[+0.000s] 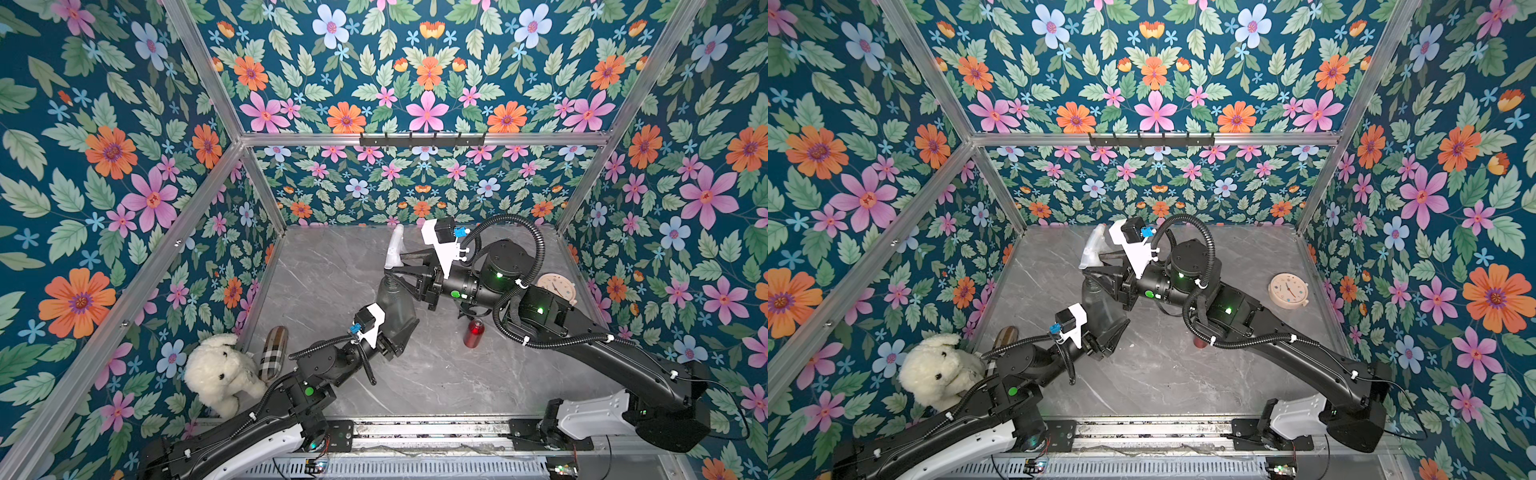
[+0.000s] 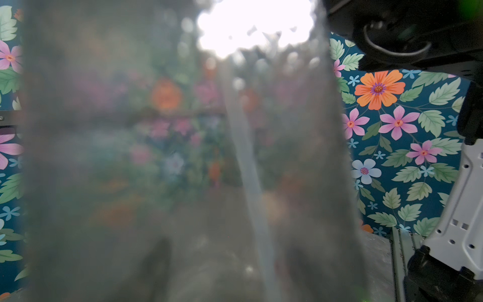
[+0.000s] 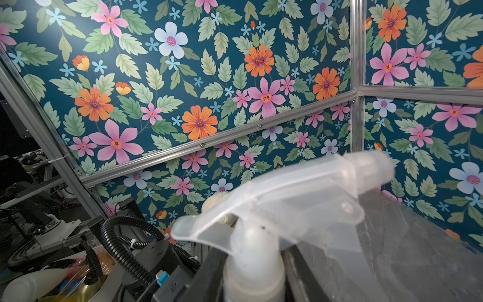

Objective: Attach spray nozzles to spray bottles
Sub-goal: Insert the spray nozzle into the spray bottle.

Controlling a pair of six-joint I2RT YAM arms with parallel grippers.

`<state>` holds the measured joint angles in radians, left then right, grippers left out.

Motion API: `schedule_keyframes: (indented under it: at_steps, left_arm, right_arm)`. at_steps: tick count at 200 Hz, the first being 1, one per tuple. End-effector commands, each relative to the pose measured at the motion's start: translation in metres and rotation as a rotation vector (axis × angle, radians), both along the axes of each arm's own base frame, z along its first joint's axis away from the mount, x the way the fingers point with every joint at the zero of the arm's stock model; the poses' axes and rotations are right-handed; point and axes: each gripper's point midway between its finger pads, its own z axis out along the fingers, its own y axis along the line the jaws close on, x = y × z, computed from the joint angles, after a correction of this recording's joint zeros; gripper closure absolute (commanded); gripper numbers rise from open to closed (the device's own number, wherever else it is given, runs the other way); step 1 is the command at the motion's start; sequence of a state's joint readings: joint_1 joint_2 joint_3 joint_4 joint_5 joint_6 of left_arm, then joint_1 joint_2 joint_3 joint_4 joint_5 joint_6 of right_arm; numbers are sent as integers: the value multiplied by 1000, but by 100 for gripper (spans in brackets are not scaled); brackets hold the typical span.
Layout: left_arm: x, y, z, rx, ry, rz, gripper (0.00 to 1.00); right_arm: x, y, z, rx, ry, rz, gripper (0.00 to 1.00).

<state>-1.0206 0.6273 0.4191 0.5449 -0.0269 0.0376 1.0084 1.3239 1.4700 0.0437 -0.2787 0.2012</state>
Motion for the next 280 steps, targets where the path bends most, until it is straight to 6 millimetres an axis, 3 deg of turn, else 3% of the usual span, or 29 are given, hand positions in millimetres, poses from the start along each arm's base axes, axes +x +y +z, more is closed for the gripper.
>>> schedule_keyframes:
  at_steps: [1, 145, 280]
  left_arm:
    - [-2, 5, 13, -37, -36, 6, 100]
    - [-7, 4, 14, -14, -40, -20, 100]
    - [-14, 11, 23, -63, -43, -36, 100]
  right_arm:
    - [-10, -1, 8, 29, -50, 46, 67]
    - [-24, 5, 9, 26, 10, 215, 67]
    - [-32, 4, -7, -38, -15, 272, 67]
